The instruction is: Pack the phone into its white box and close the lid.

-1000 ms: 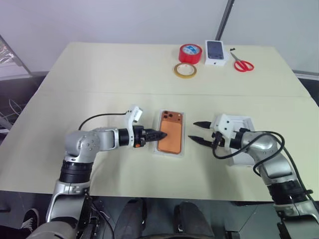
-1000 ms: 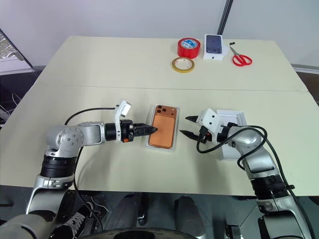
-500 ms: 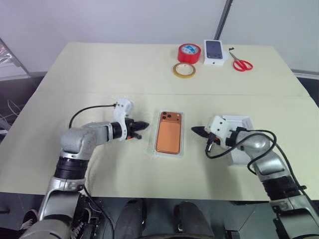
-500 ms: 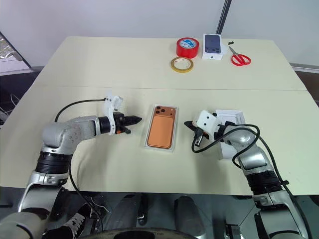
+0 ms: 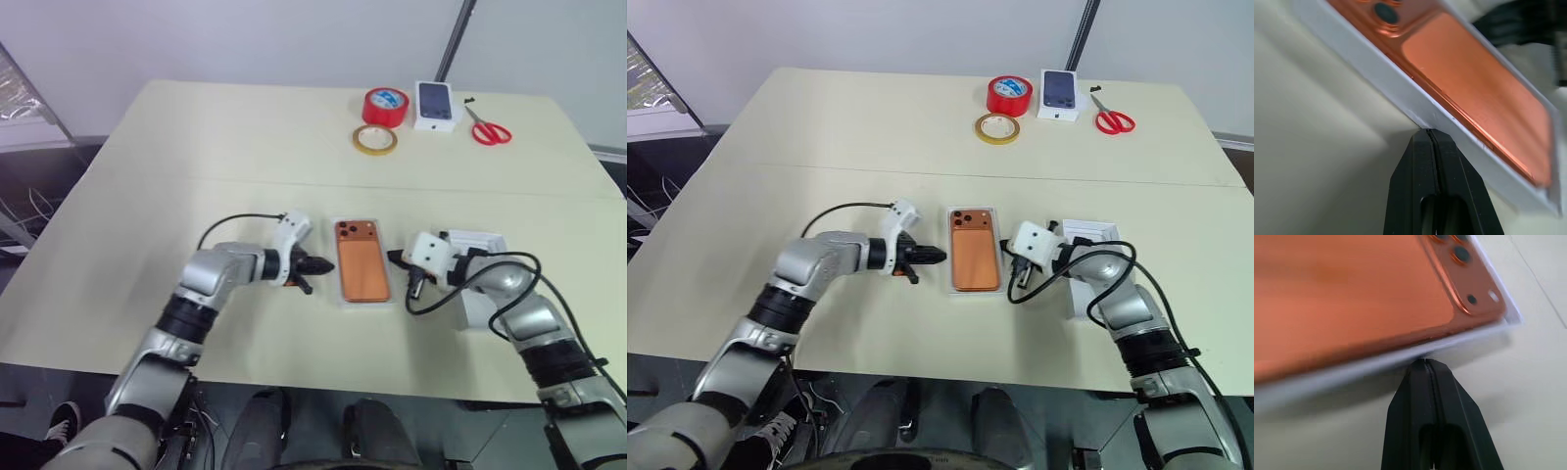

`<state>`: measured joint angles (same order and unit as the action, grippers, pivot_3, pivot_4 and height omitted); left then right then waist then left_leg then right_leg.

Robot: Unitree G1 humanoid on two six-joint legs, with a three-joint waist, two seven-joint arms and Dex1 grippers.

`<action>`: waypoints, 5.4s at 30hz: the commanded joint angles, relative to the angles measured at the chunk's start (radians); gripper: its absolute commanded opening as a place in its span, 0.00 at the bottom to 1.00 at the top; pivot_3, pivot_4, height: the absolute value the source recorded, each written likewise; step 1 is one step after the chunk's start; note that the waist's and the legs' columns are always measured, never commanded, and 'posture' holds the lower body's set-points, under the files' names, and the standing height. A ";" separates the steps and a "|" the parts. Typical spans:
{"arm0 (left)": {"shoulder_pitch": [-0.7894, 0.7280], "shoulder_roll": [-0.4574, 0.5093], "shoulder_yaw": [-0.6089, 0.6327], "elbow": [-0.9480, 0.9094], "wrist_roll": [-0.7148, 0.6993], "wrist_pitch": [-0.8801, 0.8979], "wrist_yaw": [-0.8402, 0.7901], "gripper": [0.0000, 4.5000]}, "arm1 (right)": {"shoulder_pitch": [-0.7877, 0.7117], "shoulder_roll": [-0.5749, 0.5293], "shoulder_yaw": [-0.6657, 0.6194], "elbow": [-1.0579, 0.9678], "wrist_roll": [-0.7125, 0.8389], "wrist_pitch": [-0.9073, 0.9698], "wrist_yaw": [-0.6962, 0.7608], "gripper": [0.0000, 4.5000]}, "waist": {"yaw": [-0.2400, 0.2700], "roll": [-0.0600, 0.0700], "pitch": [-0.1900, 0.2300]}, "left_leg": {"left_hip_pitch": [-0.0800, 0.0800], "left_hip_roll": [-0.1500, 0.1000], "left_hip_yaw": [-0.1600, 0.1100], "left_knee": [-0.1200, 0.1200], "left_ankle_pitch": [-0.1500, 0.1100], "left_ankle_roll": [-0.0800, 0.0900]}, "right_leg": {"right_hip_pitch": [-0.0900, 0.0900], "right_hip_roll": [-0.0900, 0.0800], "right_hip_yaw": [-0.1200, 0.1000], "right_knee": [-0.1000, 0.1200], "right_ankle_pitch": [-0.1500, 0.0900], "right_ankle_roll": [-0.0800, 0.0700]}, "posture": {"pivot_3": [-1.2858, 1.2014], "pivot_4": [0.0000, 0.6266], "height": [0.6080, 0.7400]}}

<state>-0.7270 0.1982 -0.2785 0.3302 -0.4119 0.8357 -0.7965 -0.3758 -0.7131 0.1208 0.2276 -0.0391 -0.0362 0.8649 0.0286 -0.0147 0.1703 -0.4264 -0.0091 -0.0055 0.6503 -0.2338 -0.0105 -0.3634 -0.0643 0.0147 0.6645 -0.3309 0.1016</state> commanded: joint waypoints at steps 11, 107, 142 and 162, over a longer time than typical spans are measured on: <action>-0.217 -0.243 -0.032 0.335 0.141 -0.258 -0.118 0.01 | 0.173 -0.142 -0.133 -0.115 0.089 -0.005 0.108 0.00 | -0.023 0.001 0.000 | 0.001 0.004 0.002 -0.002 0.000 0.000 | -0.002 0.003 0.001 0.002 -0.001 0.002 | 0.52 0.24 1.00; 0.378 0.408 0.215 -0.347 0.059 -0.790 -0.453 1.00 | 0.042 0.036 -0.645 -0.505 0.531 1.449 -0.436 0.01 | -0.041 0.006 -0.002 | 0.000 0.004 0.001 -0.004 -0.001 0.002 | -0.003 -0.002 0.001 0.001 -0.001 0.000 | 0.52 0.24 1.00; 0.347 0.088 0.070 -0.340 0.053 -0.663 -0.217 0.23 | 0.256 0.266 -0.386 -0.537 2.011 1.051 -1.134 0.00 | -0.052 0.009 0.001 | -0.001 0.005 0.002 -0.004 -0.001 0.002 | -0.005 0.002 0.003 0.002 -0.001 0.001 | 0.52 0.24 1.00; 0.177 -0.158 -0.035 0.092 0.237 -0.928 -0.167 0.00 | 0.276 0.091 -0.444 -0.437 1.836 0.967 -0.940 0.31 | -0.035 0.007 0.001 | -0.001 0.004 0.002 -0.003 -0.002 0.003 | -0.003 0.003 0.002 0.000 -0.001 0.001 | 0.52 0.24 1.00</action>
<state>-0.5208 0.0588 -0.3023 0.4138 -0.1831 -0.0605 -0.9540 -0.0981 -0.5971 -0.2842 -0.2117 1.8251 0.9440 -0.1038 -0.0064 -0.0075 0.1709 -0.4277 -0.0047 -0.0037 0.6477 -0.2357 -0.0071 -0.3659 -0.0620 0.0172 0.6648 -0.3315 0.1025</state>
